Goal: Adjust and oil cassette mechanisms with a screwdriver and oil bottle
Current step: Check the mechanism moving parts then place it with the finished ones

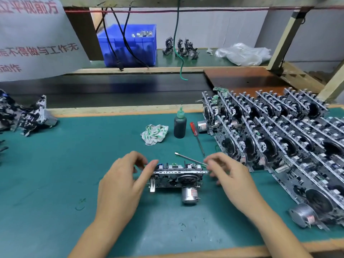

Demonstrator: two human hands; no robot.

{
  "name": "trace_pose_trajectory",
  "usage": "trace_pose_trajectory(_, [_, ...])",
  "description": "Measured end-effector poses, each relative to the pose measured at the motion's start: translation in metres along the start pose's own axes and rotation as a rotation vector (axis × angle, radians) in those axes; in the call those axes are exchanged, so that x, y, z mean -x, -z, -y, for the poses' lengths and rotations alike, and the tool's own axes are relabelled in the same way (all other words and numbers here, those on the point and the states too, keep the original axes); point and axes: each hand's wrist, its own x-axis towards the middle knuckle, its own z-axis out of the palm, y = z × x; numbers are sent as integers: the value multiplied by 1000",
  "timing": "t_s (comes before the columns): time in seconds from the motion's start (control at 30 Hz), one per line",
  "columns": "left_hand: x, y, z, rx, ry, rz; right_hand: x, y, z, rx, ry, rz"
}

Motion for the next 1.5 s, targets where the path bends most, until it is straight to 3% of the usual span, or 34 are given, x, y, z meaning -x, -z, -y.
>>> trace_pose_trajectory(0.1, [-4, -1, -9, 37, -231, 41, -1, 1, -5, -83, 73, 338])
trace_pose_trajectory(0.17, [-7, -4, -17, 92, -323, 105, -3, -2, -3, -88, 127, 411])
trace_pose_trajectory(0.3, [-10, -12, -29, 180, -345, 161, -9, -11, 4, -123, 169, 281])
trace_pose_trajectory(0.47, [-11, -17, -31, 216, -320, 139, -11, -14, 4, -141, 181, 247])
trace_pose_trajectory(0.83, [-12, -21, -27, 273, -303, 169, -10, -8, 9, -115, 203, 297])
trace_pose_trajectory(0.9, [-13, -21, -28, 287, -299, 180, -7, -3, 5, 43, 241, 265])
trace_pose_trajectory(1.03, [-13, -23, -28, 284, -284, 184, 2, -1, -3, 511, 462, -13])
trace_pose_trajectory(1.2, [-13, -23, -27, 288, -287, 175, 5, 0, -10, 678, 563, -76])
trace_pose_trajectory(1.37, [-14, -23, -28, 275, -279, 178, 8, 3, -4, 666, 527, -14])
trace_pose_trajectory(1.5, [-15, -14, -26, 292, -288, 238, 5, 12, 10, 460, 462, -45])
